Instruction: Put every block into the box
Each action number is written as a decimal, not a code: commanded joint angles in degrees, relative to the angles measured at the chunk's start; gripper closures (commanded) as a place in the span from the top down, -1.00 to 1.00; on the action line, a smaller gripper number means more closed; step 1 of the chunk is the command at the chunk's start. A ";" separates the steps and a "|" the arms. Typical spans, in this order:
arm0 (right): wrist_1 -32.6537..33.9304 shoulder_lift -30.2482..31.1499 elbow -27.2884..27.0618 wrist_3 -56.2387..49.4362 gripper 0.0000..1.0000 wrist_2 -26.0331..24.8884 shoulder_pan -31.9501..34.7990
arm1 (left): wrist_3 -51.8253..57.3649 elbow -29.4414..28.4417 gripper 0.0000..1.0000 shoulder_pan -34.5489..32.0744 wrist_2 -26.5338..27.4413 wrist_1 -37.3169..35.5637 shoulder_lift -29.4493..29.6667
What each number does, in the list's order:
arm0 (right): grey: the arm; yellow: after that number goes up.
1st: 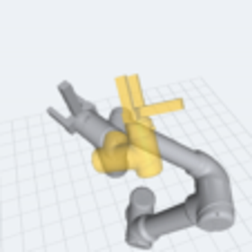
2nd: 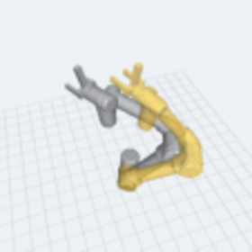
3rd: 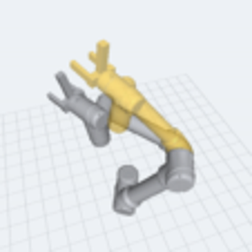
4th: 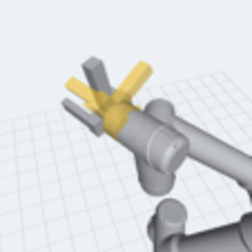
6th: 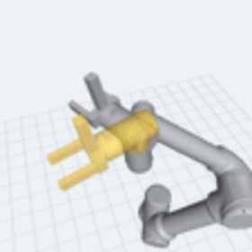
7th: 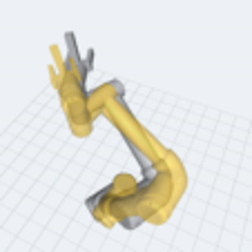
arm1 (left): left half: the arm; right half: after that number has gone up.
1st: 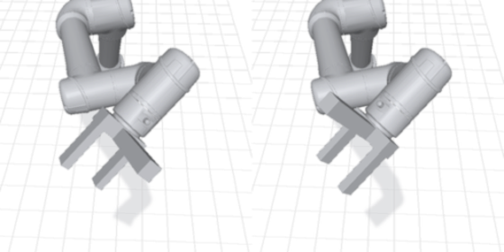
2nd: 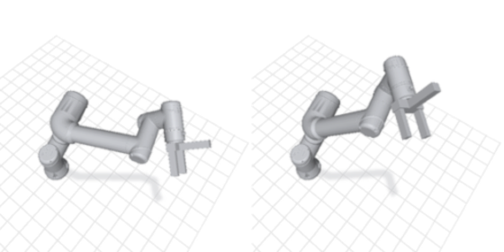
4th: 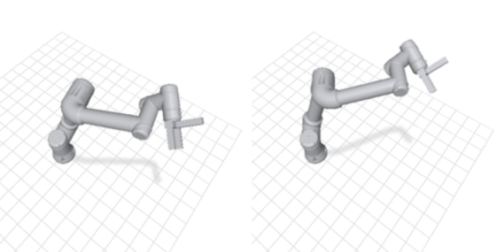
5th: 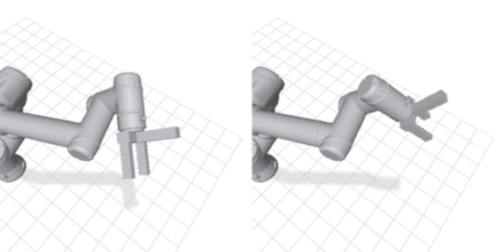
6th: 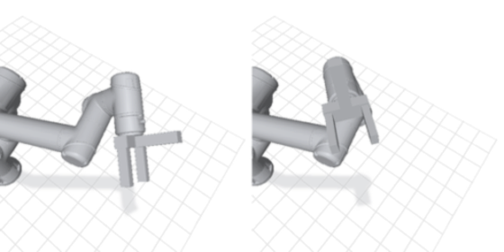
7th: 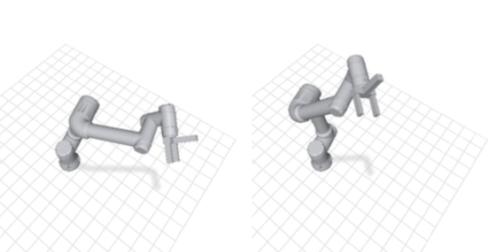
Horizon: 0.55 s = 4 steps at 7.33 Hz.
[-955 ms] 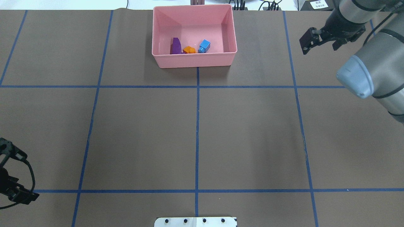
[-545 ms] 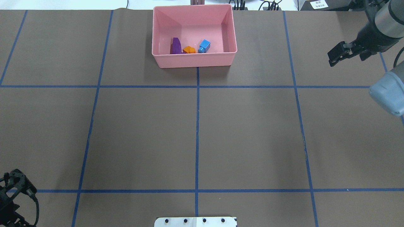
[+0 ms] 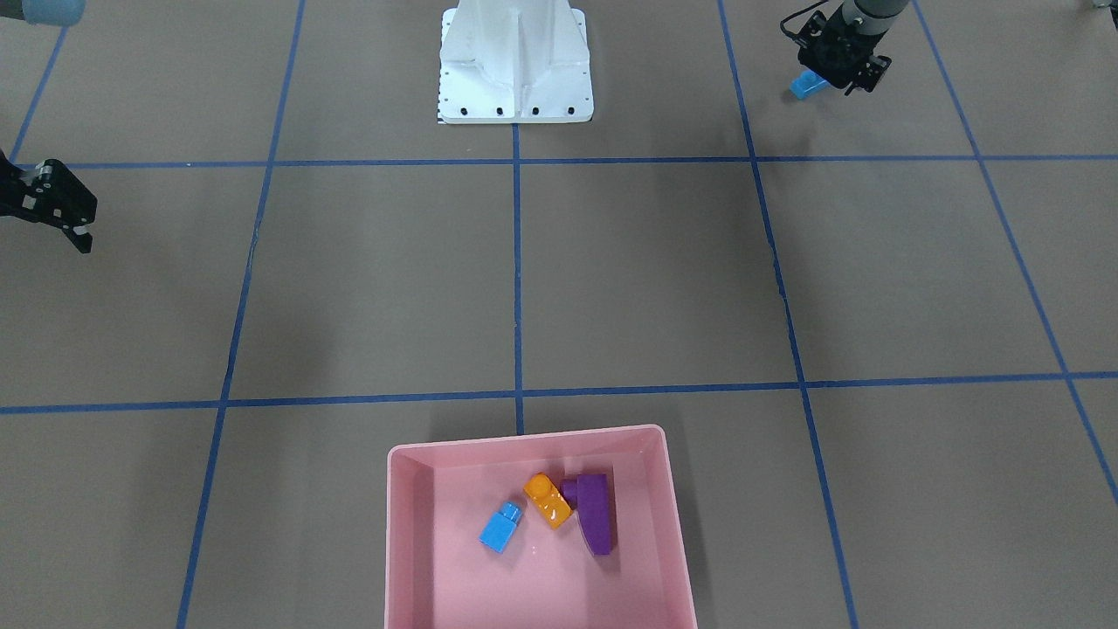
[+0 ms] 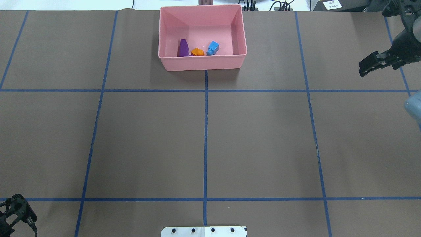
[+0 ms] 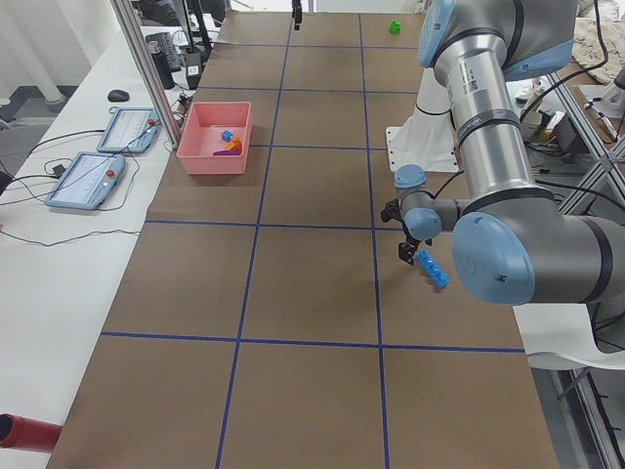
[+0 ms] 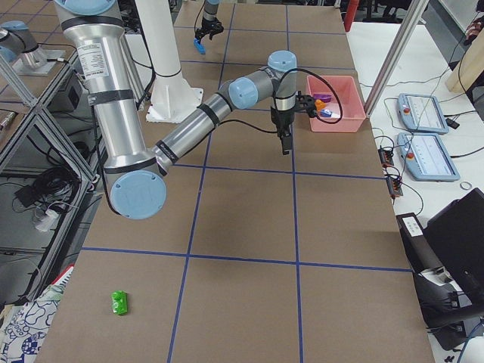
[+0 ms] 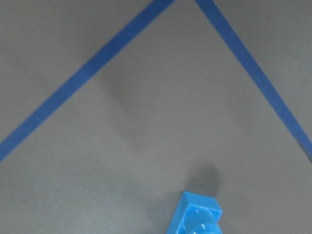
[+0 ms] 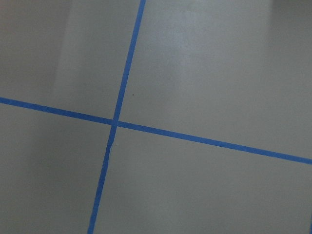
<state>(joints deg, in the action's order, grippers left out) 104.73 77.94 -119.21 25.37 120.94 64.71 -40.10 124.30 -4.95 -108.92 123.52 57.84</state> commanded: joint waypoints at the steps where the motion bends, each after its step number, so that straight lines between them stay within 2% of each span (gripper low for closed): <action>1: -0.14 1.59 -0.93 -0.06 1.00 0.00 0.07 | -2.43 -0.28 0.94 3.27 0.98 -0.03 0.08; 4: -0.05 1.86 -0.85 -0.06 1.00 0.00 0.07 | -5.51 -1.51 0.80 7.06 2.65 -0.12 0.34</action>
<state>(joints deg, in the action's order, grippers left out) 104.65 79.56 -120.04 25.31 120.94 64.77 -44.59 123.34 0.94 -106.67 123.41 58.02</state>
